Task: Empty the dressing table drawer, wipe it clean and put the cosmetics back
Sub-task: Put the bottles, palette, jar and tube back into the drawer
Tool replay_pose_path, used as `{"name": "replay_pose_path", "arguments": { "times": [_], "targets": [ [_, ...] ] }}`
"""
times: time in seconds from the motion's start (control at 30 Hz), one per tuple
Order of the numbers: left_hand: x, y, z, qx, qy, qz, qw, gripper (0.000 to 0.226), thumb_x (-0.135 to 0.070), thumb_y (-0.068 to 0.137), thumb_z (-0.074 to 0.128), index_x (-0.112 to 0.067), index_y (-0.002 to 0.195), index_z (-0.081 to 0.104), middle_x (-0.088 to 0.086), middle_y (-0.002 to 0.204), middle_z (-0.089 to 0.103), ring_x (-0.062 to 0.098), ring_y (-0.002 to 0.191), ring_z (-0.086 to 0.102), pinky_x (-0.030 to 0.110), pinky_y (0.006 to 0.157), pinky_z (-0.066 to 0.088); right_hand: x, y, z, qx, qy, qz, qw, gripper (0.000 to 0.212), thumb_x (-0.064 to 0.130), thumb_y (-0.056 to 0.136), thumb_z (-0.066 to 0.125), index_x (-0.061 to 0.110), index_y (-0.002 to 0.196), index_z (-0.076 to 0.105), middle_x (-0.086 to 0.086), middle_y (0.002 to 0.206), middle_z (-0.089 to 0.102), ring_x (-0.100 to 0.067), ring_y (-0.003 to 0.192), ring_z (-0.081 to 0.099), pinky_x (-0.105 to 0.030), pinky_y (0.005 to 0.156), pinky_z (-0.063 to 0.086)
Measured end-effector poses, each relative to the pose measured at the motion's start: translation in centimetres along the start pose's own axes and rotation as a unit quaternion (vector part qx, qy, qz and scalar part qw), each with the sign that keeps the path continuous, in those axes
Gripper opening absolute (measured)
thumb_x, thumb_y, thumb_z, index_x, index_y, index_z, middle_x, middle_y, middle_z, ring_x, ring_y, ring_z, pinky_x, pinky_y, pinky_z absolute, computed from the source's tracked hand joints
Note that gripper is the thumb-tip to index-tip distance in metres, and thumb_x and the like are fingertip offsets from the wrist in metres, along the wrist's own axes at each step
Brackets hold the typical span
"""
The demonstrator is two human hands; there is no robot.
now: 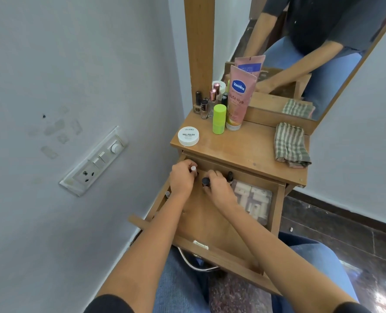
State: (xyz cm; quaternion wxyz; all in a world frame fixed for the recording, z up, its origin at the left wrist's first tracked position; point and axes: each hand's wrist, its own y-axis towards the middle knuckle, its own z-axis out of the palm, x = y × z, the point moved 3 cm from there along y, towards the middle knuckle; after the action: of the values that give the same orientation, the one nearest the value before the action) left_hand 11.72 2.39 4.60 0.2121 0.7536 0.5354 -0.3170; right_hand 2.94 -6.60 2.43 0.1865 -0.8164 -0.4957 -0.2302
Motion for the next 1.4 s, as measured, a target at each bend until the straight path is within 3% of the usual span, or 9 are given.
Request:
{"name": "replay_pose_path", "arguments": {
  "times": [0.2,0.33,0.4,0.53,0.63,0.77,0.93,1.2,1.4],
  "targets": [
    [0.2,-0.8,0.7,-0.061,-0.052,-0.002,0.997,0.026,-0.008,0.087,0.063,-0.009,0.113,0.064,0.009,0.104,0.071,0.022,0.096,0.066,0.034,0.084,0.053,-0.7,0.0,1.0,-0.026,0.076,0.032,0.996,0.03,0.003,0.084,0.058,0.009,0.113,0.055,-0.014,0.104,0.056,-0.03,0.093,0.059,-0.032,0.072,0.046],
    [0.4,-1.9,0.9,-0.105,-0.066,-0.072,0.99,0.018,-0.003,0.091,0.052,-0.001,0.105,0.064,0.014,0.098,0.068,0.025,0.094,0.064,0.026,0.074,0.044,-0.7,0.2,1.2,-0.049,0.109,0.048,0.992,0.031,-0.001,0.083,0.055,0.008,0.112,0.056,-0.015,0.104,0.057,-0.029,0.093,0.058,-0.026,0.07,0.038],
    [0.9,-2.4,1.5,-0.086,-0.062,-0.11,0.988,0.019,-0.004,0.093,0.046,0.001,0.094,0.065,0.015,0.095,0.066,0.028,0.093,0.063,0.025,0.068,0.038,-0.7,0.4,1.3,-0.061,0.129,0.05,0.988,0.027,-0.001,0.083,0.056,0.009,0.109,0.056,-0.014,0.102,0.059,-0.028,0.094,0.057,-0.026,0.071,0.037],
    [1.8,-2.8,3.0,-0.021,-0.096,-0.211,0.973,0.024,-0.007,0.095,0.048,-0.001,0.113,0.063,0.014,0.114,0.063,0.028,0.111,0.058,0.024,0.08,0.04,-0.6,1.0,1.6,-0.079,0.152,0.058,0.984,0.025,0.0,0.082,0.059,0.008,0.105,0.058,-0.015,0.097,0.062,-0.027,0.092,0.058,-0.025,0.071,0.035],
    [2.3,-2.2,4.1,-0.002,-0.171,-0.248,0.954,0.027,-0.004,0.091,0.052,-0.005,0.116,0.06,0.01,0.112,0.065,0.025,0.109,0.059,0.031,0.09,0.048,-0.6,1.3,1.8,-0.096,0.166,0.071,0.979,0.02,0.003,0.083,0.06,0.007,0.102,0.058,-0.014,0.094,0.063,-0.027,0.09,0.059,-0.027,0.072,0.039],
    [2.6,-1.4,4.9,-0.02,-0.255,-0.263,0.93,0.029,0.002,0.09,0.05,-0.006,0.117,0.058,0.004,0.106,0.065,0.018,0.104,0.061,0.026,0.089,0.046,-0.9,1.6,2.1,-0.117,0.186,0.098,0.971,0.013,0.0,0.083,0.058,0.003,0.095,0.059,-0.012,0.09,0.064,-0.025,0.088,0.061,-0.03,0.074,0.046],
    [2.6,-0.9,4.9,-0.031,-0.269,-0.27,0.924,0.029,0.001,0.092,0.048,-0.006,0.118,0.058,0.002,0.11,0.064,0.014,0.098,0.057,0.022,0.083,0.042,-1.1,2.1,2.6,-0.14,0.221,0.131,0.956,0.013,0.001,0.084,0.06,0.002,0.097,0.062,-0.01,0.09,0.067,-0.022,0.087,0.063,-0.034,0.08,0.051],
    [2.5,0.0,5.2,-0.046,-0.295,-0.281,0.912,0.024,-0.008,0.093,0.054,-0.005,0.115,0.061,0.01,0.116,0.065,0.022,0.107,0.06,0.024,0.083,0.043,-0.4,2.9,3.1,-0.16,0.296,0.166,0.927,0.013,0.002,0.084,0.063,0.001,0.097,0.064,-0.012,0.092,0.068,-0.015,0.083,0.06,-0.024,0.078,0.048],
    [2.3,-0.1,5.0,-0.045,-0.294,-0.283,0.912,0.024,-0.009,0.093,0.054,-0.006,0.116,0.06,0.01,0.117,0.064,0.022,0.108,0.059,0.024,0.083,0.042,-0.4,3.1,3.3,-0.168,0.304,0.177,0.921,0.012,0.0,0.084,0.061,0.0,0.096,0.065,-0.014,0.093,0.069,-0.023,0.089,0.065,-0.029,0.081,0.05]
  ]
}}
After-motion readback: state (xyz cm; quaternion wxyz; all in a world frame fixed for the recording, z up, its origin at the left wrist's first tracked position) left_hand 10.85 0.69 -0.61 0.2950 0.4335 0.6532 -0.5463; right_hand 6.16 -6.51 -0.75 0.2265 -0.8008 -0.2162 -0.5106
